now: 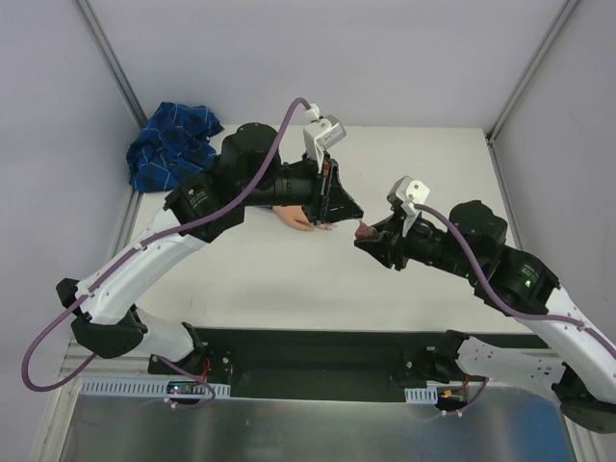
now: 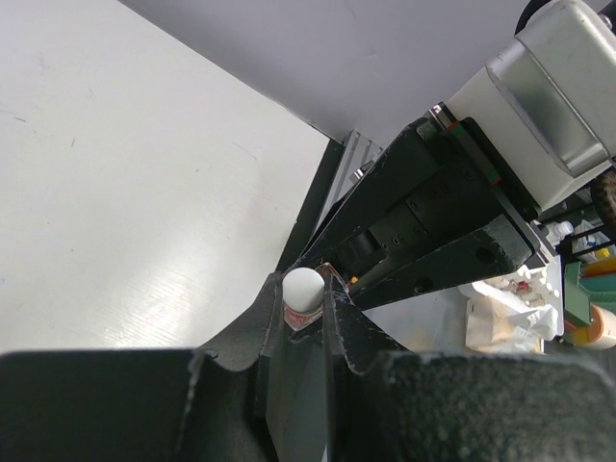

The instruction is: Paint the nails

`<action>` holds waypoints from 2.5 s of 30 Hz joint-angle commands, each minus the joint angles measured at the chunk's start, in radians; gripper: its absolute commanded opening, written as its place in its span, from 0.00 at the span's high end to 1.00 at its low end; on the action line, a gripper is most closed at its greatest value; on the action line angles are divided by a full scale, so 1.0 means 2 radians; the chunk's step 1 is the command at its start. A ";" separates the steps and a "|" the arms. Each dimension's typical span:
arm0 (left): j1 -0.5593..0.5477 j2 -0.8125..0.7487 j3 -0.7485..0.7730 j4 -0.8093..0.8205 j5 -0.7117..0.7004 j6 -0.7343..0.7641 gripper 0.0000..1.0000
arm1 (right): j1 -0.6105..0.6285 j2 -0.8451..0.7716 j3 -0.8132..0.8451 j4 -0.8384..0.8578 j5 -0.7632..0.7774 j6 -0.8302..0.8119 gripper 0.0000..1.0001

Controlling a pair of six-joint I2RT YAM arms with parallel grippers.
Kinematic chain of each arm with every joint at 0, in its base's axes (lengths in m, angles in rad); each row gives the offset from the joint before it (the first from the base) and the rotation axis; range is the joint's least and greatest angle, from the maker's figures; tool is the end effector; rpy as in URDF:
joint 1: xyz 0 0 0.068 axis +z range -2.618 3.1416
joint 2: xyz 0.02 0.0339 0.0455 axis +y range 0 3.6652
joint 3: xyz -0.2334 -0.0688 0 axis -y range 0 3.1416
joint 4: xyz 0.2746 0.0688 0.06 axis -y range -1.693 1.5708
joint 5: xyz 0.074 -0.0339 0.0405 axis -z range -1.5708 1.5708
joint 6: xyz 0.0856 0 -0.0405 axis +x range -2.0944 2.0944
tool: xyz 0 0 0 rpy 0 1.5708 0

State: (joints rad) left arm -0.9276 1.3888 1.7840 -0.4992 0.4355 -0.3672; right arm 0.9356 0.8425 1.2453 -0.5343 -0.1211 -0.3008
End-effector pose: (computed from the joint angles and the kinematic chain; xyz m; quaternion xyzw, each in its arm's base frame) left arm 0.1863 -0.3088 0.4884 0.3396 0.6571 -0.5222 0.4245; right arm 0.1408 0.2085 0.4297 -0.4676 0.5886 0.2486 0.6108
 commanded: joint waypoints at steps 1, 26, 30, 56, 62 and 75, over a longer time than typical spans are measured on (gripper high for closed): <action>0.006 -0.015 0.005 0.010 -0.014 0.000 1.00 | -0.001 -0.010 0.004 0.032 -0.015 -0.003 1.00; 0.085 -0.094 -0.166 0.088 -0.077 -0.033 1.00 | -0.001 -0.061 -0.047 0.044 0.083 0.024 1.00; 0.127 -0.107 -0.271 0.183 -0.073 -0.049 1.00 | -0.001 -0.085 -0.082 0.045 0.139 0.039 1.00; 0.216 0.102 -0.477 0.542 -0.080 -0.086 1.00 | -0.149 -0.062 -0.135 0.098 0.096 0.011 1.00; 0.215 0.119 -0.515 0.611 -0.093 -0.084 1.00 | -0.182 -0.065 -0.146 0.108 0.066 0.013 1.00; 0.209 0.150 -0.531 0.646 -0.120 -0.052 1.00 | -0.208 -0.072 -0.154 0.107 0.036 0.014 1.00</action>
State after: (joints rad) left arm -0.5091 1.6730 0.7158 0.7101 0.2356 -0.5201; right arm 0.5312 0.7078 0.9363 -0.3836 -0.0177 -0.2668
